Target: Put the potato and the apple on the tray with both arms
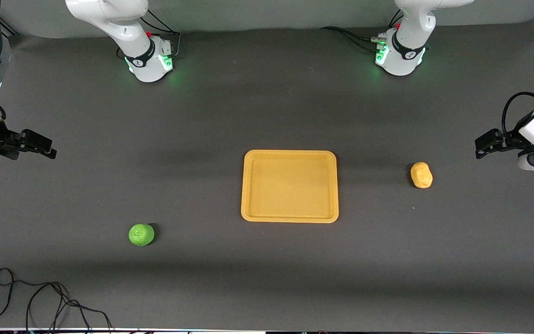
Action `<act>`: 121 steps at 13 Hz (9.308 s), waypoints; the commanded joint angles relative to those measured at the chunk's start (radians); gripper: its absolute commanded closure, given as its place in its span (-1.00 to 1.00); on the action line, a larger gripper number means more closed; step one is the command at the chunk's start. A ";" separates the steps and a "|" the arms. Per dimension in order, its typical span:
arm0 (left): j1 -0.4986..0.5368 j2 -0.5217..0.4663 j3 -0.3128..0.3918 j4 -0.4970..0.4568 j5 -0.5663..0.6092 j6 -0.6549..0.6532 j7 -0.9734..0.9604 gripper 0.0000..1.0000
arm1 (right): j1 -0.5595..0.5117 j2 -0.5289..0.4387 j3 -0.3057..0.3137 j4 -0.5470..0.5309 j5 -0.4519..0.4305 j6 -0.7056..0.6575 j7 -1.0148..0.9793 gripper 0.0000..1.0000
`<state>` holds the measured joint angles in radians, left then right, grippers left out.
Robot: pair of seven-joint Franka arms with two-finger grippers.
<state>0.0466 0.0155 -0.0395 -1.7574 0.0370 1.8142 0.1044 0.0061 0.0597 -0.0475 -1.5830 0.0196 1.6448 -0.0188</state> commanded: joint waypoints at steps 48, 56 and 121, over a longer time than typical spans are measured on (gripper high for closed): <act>-0.576 0.491 0.006 -0.074 -0.074 0.489 -0.606 -0.99 | 0.101 0.678 0.011 0.011 0.086 0.707 0.008 -1.00; -0.293 0.111 0.030 -0.016 -0.081 0.010 -0.262 -1.00 | 0.104 0.645 0.011 0.018 0.074 0.732 -0.012 0.06; -0.070 0.006 0.038 -0.047 -0.048 -0.016 0.029 -1.00 | -0.014 -0.021 0.058 -0.028 -0.021 0.003 0.034 -1.00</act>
<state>-0.0230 0.0143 -0.0021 -1.8217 -0.0013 1.7995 0.1346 0.0352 0.0776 -0.0078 -1.5497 -0.0197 1.6126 0.0540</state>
